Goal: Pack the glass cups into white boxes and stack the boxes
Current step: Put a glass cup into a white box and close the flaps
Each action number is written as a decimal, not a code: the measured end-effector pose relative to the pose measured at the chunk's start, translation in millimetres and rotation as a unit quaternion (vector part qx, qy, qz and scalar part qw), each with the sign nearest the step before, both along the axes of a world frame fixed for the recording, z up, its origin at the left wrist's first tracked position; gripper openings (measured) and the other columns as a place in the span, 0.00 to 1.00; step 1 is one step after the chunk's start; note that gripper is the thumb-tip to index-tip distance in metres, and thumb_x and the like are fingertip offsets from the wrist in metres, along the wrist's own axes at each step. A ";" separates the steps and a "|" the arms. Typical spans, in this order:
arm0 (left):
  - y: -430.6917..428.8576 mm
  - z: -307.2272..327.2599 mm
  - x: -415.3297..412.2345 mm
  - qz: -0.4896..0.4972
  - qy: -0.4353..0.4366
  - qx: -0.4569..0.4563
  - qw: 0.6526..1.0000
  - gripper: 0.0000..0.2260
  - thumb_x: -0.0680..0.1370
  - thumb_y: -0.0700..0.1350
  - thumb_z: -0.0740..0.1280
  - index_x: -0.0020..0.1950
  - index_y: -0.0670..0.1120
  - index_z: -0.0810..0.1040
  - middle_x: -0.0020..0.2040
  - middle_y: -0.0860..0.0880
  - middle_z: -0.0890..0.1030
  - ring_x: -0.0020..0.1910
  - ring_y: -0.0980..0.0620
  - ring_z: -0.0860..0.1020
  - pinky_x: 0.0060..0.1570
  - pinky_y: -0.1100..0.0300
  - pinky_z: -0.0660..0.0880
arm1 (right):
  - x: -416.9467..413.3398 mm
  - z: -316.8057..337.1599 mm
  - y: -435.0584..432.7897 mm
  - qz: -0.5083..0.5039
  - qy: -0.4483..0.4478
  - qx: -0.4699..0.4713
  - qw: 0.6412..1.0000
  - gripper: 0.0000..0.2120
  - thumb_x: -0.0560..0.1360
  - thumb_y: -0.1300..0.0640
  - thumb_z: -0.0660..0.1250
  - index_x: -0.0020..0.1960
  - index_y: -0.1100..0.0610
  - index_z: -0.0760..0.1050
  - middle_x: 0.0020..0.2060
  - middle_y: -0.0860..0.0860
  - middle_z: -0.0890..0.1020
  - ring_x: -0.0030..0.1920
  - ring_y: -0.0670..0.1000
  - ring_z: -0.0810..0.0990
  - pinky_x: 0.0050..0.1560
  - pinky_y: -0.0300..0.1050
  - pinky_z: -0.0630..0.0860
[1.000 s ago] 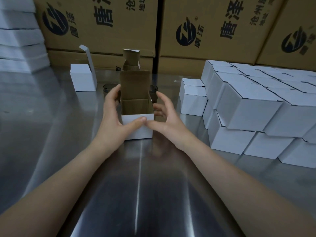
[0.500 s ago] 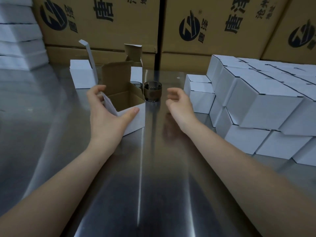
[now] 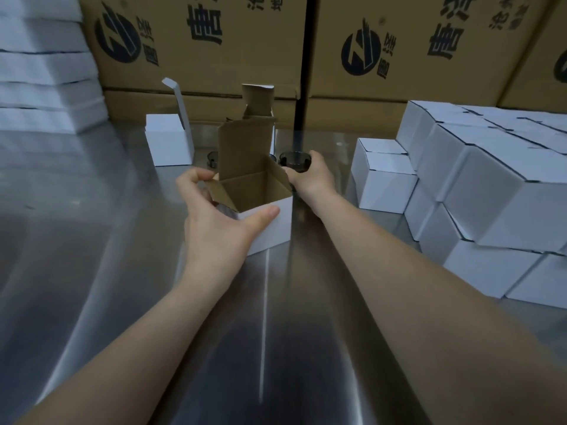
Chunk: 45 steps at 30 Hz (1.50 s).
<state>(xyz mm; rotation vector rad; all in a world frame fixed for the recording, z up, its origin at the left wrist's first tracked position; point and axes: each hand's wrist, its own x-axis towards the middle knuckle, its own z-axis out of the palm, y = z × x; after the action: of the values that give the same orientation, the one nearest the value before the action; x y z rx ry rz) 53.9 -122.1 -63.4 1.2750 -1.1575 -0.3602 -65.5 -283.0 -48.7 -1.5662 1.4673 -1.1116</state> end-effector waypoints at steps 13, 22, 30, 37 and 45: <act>1.7 0.6 -2.4 -0.027 -0.003 0.025 0.999 0.35 0.66 0.51 0.80 0.61 0.58 0.58 0.52 0.64 0.73 0.45 0.77 0.74 0.44 0.76 0.71 | -34.5 29.5 61.4 -0.035 -0.232 -0.088 0.968 0.19 0.66 0.44 0.74 0.51 0.48 0.70 0.49 0.48 0.78 0.51 0.47 0.80 0.54 0.49 0.80; 13.0 5.8 -14.9 -0.097 -0.031 0.004 0.995 0.35 0.67 0.48 0.80 0.64 0.55 0.59 0.54 0.66 0.70 0.50 0.76 0.74 0.48 0.78 0.71 | -59.4 75.5 134.6 0.207 -0.250 -0.140 0.935 0.27 0.67 0.48 0.72 0.62 0.56 0.70 0.57 0.55 0.79 0.56 0.52 0.81 0.56 0.51 0.80; 20.4 9.3 -22.6 -0.144 -0.058 0.003 0.988 0.39 0.67 0.48 0.81 0.68 0.61 0.60 0.61 0.63 0.73 0.62 0.64 0.73 0.63 0.60 0.73 | -65.1 85.4 153.5 0.256 -0.002 -0.140 0.956 0.23 0.65 0.50 0.75 0.57 0.51 0.74 0.52 0.49 0.81 0.51 0.47 0.83 0.56 0.48 0.80; 23.2 11.1 -23.0 -0.159 -0.068 0.019 0.985 0.41 0.66 0.50 0.81 0.71 0.57 0.61 0.64 0.60 0.73 0.65 0.58 0.73 0.66 0.51 0.73 | -74.2 99.5 153.3 0.214 0.154 -0.132 0.956 0.24 0.64 0.47 0.76 0.57 0.47 0.73 0.50 0.44 0.80 0.50 0.45 0.81 0.46 0.41 0.79; 27.0 9.2 -30.8 -0.166 -0.084 0.013 0.982 0.39 0.66 0.48 0.81 0.70 0.58 0.62 0.61 0.64 0.72 0.61 0.63 0.74 0.55 0.70 0.73 | -76.3 104.4 155.7 0.172 0.283 -0.104 0.938 0.27 0.63 0.45 0.78 0.58 0.50 0.77 0.47 0.44 0.80 0.47 0.44 0.79 0.48 0.45 0.81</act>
<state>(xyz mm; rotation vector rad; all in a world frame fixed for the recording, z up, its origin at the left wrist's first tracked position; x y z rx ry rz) 23.1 -95.1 -54.2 1.1495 -1.5195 -0.5217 -141.7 -127.4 55.7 -2.3266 1.3635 -0.6501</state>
